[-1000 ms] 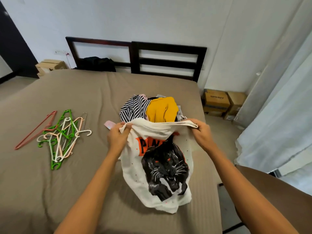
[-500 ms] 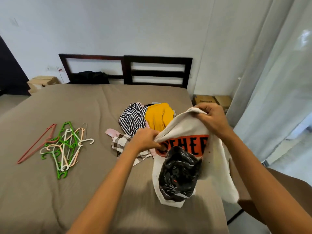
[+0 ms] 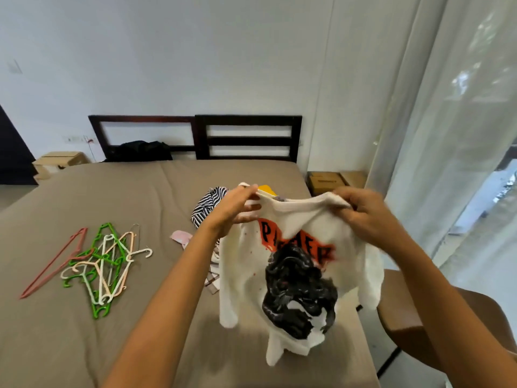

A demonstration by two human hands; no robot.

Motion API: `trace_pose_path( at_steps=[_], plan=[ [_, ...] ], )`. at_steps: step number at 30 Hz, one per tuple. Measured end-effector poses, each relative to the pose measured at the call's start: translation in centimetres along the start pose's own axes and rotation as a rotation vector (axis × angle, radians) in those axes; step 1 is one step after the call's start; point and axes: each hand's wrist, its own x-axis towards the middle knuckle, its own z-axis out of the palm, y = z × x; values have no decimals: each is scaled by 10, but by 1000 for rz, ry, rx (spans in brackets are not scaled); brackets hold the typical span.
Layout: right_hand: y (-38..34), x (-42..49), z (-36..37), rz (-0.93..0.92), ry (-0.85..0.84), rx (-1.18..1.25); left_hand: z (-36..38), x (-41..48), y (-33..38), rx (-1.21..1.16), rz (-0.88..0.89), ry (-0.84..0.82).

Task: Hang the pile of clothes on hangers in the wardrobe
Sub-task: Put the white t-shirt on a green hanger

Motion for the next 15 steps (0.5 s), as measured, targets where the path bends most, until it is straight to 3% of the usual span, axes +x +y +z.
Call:
trace_pose_path(
  at_steps=[2, 5, 6, 7, 8, 10, 11, 13, 15],
  plan=[
    [-36, -23, 24, -110, -238, 23, 10, 0, 15, -82, 78, -4],
    [-64, -32, 50, -185, -734, 66, 23, -4, 32, -103, 193, -23],
    [-64, -29, 50, -168, -781, 163, 24, -5, 37, -137, 209, -39],
    [-58, -21, 50, -151, -681, 258, 23, -7, 40, -167, 222, -62],
    [-49, -9, 49, -121, -455, 301, 21, -10, 43, -163, 227, -93],
    [-23, 17, 43, -93, 25, 175, 14, -14, 46, -99, 219, -185],
    [-13, 28, 38, -93, 124, 66, 13, -18, 48, -72, 215, -251],
    [3, 48, 33, -78, -68, -15, 13, -25, 50, -7, 220, -374],
    [7, 61, 29, -25, -367, 159, 12, -28, 49, 48, 242, -438]
  ],
)
